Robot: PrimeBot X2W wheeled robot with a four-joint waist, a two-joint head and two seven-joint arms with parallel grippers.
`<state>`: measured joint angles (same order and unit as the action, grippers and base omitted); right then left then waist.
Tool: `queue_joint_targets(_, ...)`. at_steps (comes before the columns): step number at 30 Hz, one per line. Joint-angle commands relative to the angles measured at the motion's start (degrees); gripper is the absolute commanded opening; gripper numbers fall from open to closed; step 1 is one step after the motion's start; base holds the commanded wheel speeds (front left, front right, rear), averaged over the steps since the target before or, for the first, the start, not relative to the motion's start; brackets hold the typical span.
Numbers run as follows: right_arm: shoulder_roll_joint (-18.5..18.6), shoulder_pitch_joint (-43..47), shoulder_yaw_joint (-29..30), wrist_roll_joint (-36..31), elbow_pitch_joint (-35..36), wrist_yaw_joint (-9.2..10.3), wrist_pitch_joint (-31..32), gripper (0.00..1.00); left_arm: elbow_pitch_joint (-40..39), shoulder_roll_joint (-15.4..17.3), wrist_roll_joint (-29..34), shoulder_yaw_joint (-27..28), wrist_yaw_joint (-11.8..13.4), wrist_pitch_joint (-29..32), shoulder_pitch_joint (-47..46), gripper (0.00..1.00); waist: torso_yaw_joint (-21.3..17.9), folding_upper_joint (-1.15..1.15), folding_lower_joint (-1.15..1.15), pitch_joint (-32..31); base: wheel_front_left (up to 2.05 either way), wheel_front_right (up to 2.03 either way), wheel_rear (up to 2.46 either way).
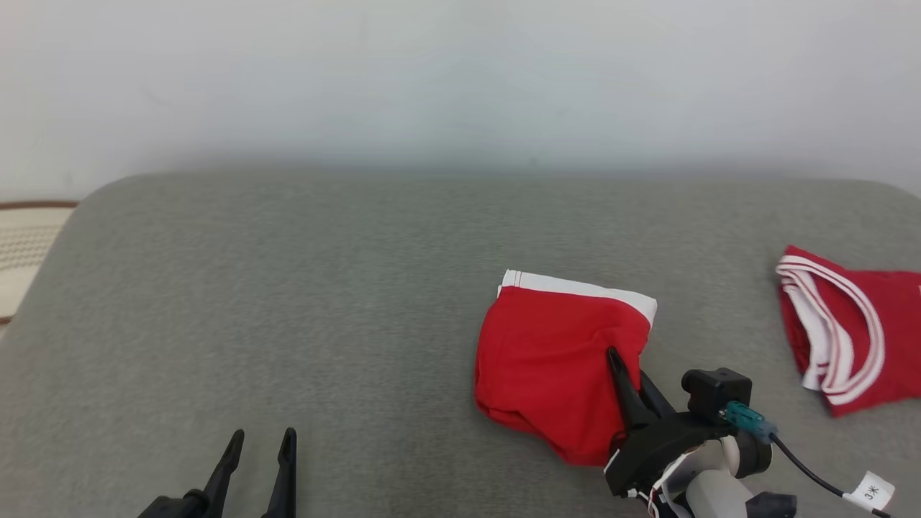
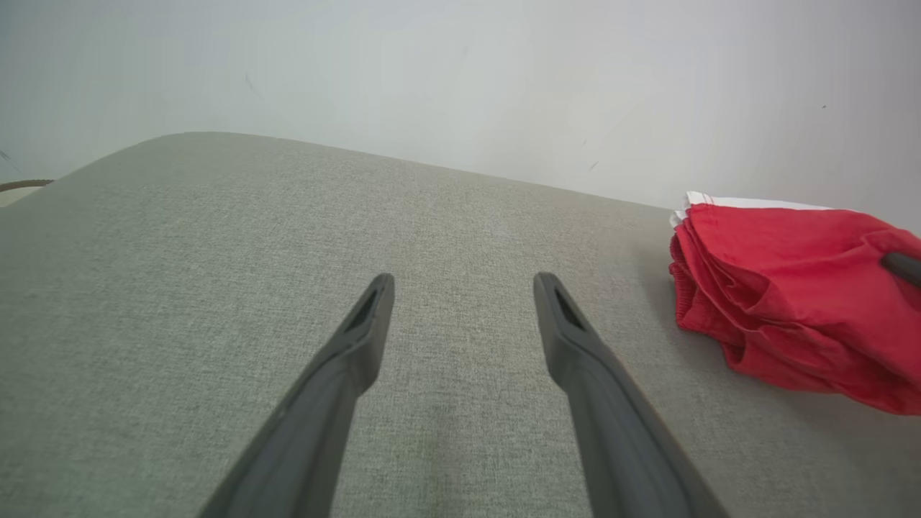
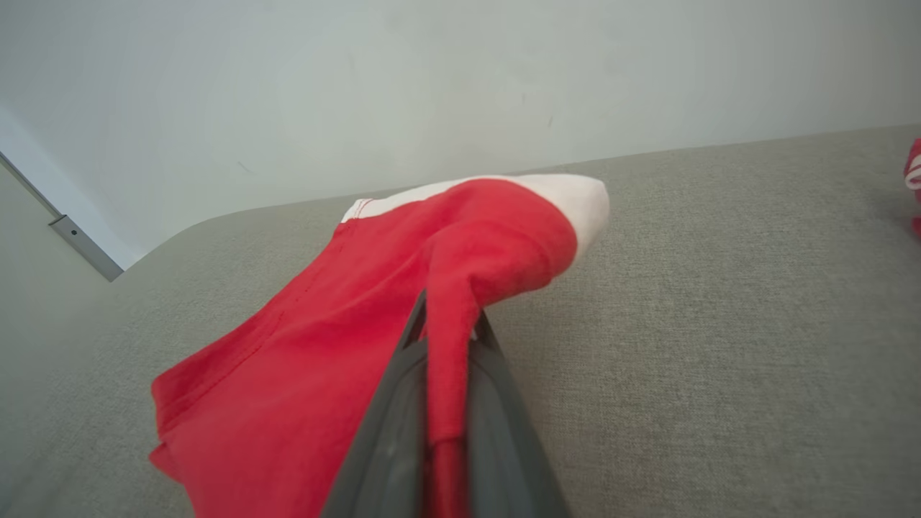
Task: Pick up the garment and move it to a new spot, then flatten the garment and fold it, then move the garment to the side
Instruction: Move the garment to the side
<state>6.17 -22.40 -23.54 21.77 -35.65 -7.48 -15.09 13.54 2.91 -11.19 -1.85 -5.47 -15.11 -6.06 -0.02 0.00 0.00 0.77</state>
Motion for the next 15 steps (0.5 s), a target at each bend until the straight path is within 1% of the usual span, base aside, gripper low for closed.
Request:
queue_joint_targets(1,0.08,0.59,0.16,0.66,0.07,-0.02,-0.03,0.00,-0.16,0.02,0.68,0.12,0.15,-0.03,-0.13,1.00,-4.71,0.00,0.00,0.03,0.00,0.00,0.00)
queue_joint_targets(9,-0.21,1.51,1.34,1.40,-0.56,-0.02,-0.02,0.00,-0.48,0.03,2.58,-0.11,0.57,-0.03,-1.54,1.00,-13.08,0.00,0.00,1.38,0.00,0.00,0.00)
queue_joint_targets(15,-0.91,1.76,0.97,0.88,-0.22,-0.02,-0.03,0.00,-0.41,0.03,3.24,0.14,0.62,-0.03,-2.33,1.00,-18.84,0.00,0.00,2.54,0.00,0.00,0.00)
